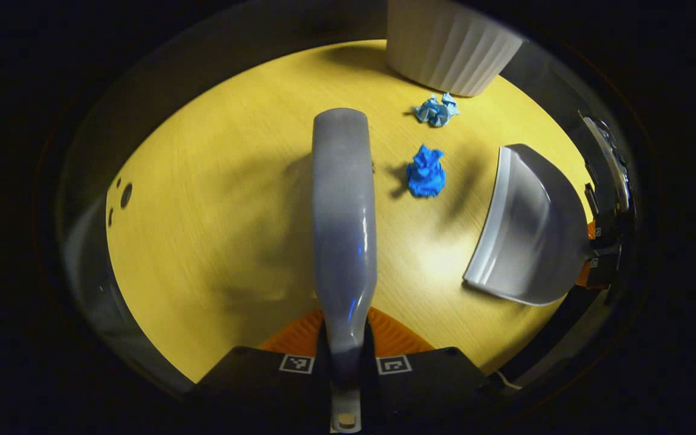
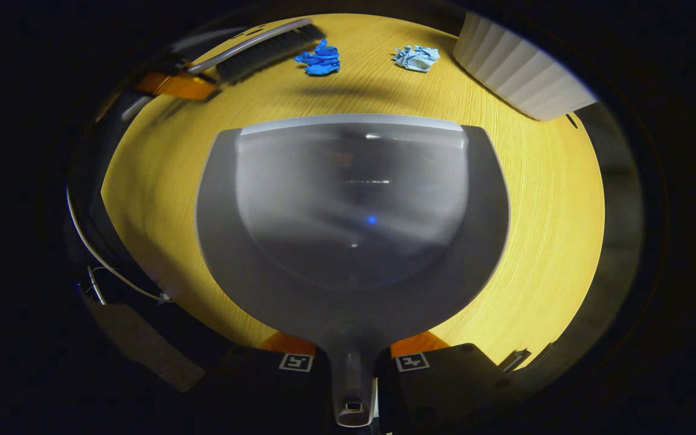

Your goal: Pick up the small broom and dustpan from the desktop, sweep the trash into the dustpan with the broom, and then empty the trash into the garbage bin.

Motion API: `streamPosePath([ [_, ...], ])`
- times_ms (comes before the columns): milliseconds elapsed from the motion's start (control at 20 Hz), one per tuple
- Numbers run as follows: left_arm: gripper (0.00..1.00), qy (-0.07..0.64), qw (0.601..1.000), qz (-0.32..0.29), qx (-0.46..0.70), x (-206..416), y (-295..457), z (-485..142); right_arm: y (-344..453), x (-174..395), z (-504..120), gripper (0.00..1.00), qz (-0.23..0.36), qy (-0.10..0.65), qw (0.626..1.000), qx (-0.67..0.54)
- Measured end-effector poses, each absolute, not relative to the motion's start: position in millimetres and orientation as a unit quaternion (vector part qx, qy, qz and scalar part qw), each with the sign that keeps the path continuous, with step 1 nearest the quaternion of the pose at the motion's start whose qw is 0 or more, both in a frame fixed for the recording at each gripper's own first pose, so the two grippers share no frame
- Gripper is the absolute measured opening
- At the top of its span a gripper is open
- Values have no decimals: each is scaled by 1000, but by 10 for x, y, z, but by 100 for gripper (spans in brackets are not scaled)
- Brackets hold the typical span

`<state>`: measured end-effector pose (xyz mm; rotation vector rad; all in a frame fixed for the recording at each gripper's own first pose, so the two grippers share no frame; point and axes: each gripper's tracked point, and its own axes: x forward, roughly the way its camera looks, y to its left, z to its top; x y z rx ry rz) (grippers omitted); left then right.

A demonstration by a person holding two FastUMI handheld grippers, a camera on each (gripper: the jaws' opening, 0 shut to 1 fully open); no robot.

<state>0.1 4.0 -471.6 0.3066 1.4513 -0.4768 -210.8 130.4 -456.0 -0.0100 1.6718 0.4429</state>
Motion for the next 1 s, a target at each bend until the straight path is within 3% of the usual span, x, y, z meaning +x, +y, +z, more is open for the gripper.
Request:
streamPosePath([
  [50,27,650,711,-225,145,108,-42,-4732,1306,-2103,-4560,34,194,738,647,-3],
  [200,23,636,710,-253,166,394,-285,-4723,1291,-2032,-4575,34,182,739,648,12],
  [550,23,603,670,-341,267,848,-653,-4800,1281,-1837,-4642,34,180,750,637,19],
  [800,23,591,638,-416,264,669,-919,-4743,1255,-1818,-4584,34,181,749,637,20],
  [1000,20,602,625,-441,230,417,-1073,-4660,1260,-1822,-4593,34,182,749,637,19],
])
